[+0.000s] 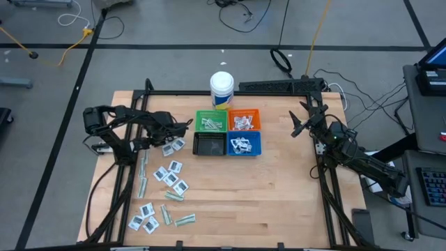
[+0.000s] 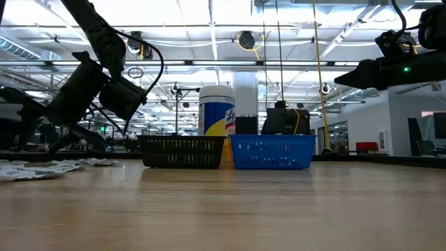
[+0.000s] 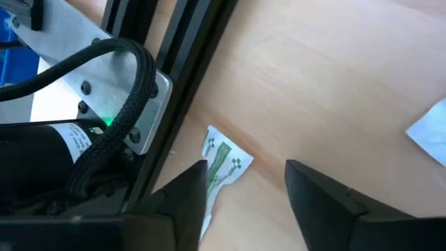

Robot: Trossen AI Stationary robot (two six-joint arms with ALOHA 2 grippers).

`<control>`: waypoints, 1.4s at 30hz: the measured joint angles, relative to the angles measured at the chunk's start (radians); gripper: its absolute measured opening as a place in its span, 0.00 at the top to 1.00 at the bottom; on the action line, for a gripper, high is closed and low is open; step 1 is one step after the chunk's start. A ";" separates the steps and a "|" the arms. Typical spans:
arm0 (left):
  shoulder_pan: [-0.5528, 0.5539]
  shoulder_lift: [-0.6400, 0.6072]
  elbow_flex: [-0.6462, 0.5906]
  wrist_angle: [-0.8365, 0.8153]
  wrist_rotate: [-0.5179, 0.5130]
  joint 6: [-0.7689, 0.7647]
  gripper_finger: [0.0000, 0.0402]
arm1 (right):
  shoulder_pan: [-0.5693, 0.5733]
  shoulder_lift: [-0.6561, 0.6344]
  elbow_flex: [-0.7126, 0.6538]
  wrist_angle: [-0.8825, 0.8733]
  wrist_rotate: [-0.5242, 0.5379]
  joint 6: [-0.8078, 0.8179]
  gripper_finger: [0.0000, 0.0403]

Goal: Pick & Place First Aid Supplies
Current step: Put the green bandage pad into the green basket

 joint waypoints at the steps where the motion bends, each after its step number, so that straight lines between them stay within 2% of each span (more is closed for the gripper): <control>1: -0.002 0.000 0.000 -0.003 0.001 0.000 0.55 | 0.000 0.000 0.000 0.000 0.000 0.000 0.31; 6: -0.015 0.000 0.000 -0.076 -0.003 -0.042 0.72 | 0.000 0.000 0.000 0.000 0.000 0.000 0.31; 10: -0.030 0.000 0.002 -0.065 -0.020 -0.062 0.82 | 0.000 0.000 0.000 0.000 0.000 0.000 0.31; 17: -0.059 0.000 0.001 -0.066 -0.043 -0.108 0.94 | 0.000 0.000 0.000 0.000 0.000 0.000 0.31; 20: -0.059 0.005 0.001 -0.061 -0.017 -0.146 0.98 | 0.000 0.000 0.000 0.000 0.000 0.000 0.31; 23: -0.058 0.018 -0.001 -0.058 0.025 -0.232 0.99 | 0.000 0.000 0.000 0.000 0.000 0.000 0.31; 31: -0.050 0.017 -0.014 -0.059 0.038 -0.437 0.93 | 0.000 0.000 0.000 0.000 0.000 0.000 0.31; 37: -0.023 0.017 -0.017 -0.039 0.004 -0.536 0.92 | 0.000 0.000 0.000 0.000 0.000 0.000 0.31; 42: -0.003 0.042 -0.032 -0.004 0.019 -0.516 0.92 | 0.000 0.000 0.000 0.000 0.000 0.000 0.31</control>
